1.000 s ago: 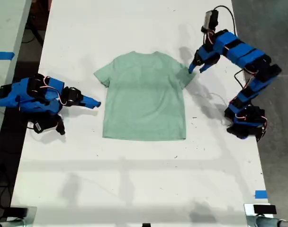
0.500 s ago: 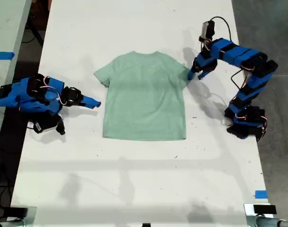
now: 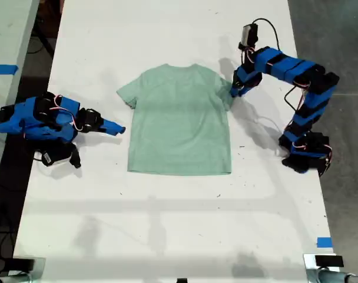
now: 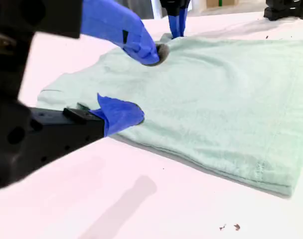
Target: Fold t shirt
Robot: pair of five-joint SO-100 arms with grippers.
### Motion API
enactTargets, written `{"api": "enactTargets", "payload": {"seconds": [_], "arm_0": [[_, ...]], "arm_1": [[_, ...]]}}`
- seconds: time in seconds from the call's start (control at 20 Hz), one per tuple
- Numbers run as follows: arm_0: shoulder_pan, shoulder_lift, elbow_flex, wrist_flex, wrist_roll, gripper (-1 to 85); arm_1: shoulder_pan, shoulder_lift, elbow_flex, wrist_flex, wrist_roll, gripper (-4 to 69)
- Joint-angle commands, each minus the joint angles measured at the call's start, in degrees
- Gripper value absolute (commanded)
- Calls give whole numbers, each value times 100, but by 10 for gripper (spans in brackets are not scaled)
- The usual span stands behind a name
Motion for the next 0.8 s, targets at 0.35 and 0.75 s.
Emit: {"api": "enactTargets", "payload": {"seconds": [0.35, 0.75], "arm_0": [[-62, 26, -53, -88, 35, 157], [-62, 26, -53, -88, 35, 157]], "arm_1": [[-246, 993, -132, 439, 343, 6], [-1371, 1564, -1688, 642, 404, 6]]}}
